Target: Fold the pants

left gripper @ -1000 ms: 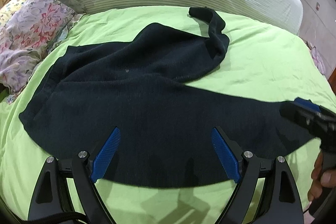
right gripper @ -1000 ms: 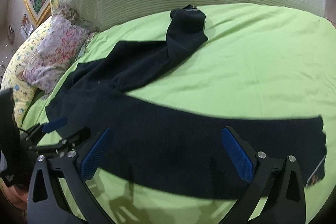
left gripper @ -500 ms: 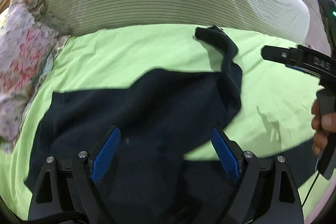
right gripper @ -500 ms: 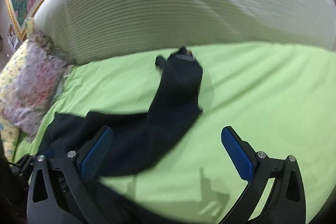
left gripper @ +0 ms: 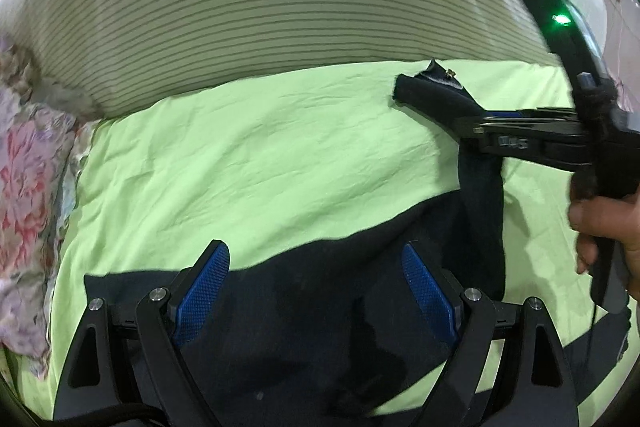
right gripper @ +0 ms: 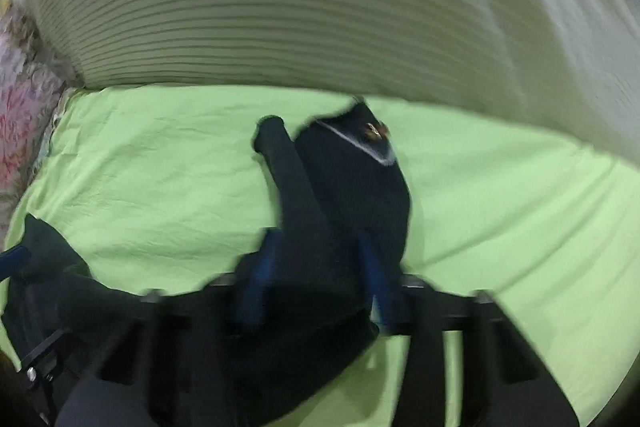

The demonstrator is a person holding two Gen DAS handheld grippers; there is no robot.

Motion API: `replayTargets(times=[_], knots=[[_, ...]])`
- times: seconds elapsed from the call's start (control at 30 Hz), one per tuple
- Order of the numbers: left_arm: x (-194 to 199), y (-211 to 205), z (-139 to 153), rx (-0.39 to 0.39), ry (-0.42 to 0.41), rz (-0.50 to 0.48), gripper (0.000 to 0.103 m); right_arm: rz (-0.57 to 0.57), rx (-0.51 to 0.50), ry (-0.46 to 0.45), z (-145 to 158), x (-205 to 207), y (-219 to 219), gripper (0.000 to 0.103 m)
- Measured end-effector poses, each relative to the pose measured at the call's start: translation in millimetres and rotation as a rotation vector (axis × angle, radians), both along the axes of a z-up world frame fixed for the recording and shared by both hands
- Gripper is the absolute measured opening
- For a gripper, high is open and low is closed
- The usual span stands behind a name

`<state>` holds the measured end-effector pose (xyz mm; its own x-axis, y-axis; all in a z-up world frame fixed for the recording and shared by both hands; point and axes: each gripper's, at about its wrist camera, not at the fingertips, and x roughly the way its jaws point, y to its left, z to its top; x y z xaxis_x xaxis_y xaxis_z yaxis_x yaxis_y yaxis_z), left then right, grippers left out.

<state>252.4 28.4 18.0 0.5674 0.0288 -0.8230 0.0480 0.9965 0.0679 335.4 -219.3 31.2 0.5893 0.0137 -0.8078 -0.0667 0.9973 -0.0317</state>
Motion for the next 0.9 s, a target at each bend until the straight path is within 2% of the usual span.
replayTargets(times=[0.03, 0.13, 0.37, 0.5, 0.53, 0.63, 0.77, 0.83, 0.9], knots=[[3, -2, -1, -0.004, 0.003, -0.011, 0.089, -0.016, 0.014, -0.014, 2, -7, -12, 0.015], [10, -15, -6, -0.001, 0.01, -0.049, 0.089, -0.066, 0.067, -0.026, 9, -31, -46, 0.009], [21, -52, -9, 0.023, 0.017, -0.17, 0.089, -0.222, 0.153, -0.019, 16, -91, -139, 0.008], [28, -69, -13, 0.039, 0.025, -0.229, 0.089, -0.309, 0.231, 0.043, 0, -122, -185, 0.008], [31, -72, -14, 0.039, 0.031, -0.243, 0.089, -0.319, 0.243, 0.065, -6, -129, -191, 0.013], [38, -77, -21, 0.039, 0.055, -0.272, 0.089, -0.344, 0.22, 0.068, -6, -143, -202, 0.016], [48, -85, -31, 0.041, 0.097, -0.325, 0.089, -0.345, 0.244, 0.034, 11, -143, -222, 0.021], [54, -90, -36, 0.05, 0.117, -0.357, 0.088, -0.329, 0.245, 0.023, 20, -134, -233, 0.04], [60, -95, -41, 0.048, 0.134, -0.397, 0.088, -0.278, 0.258, 0.004, 29, -123, -238, 0.051]])
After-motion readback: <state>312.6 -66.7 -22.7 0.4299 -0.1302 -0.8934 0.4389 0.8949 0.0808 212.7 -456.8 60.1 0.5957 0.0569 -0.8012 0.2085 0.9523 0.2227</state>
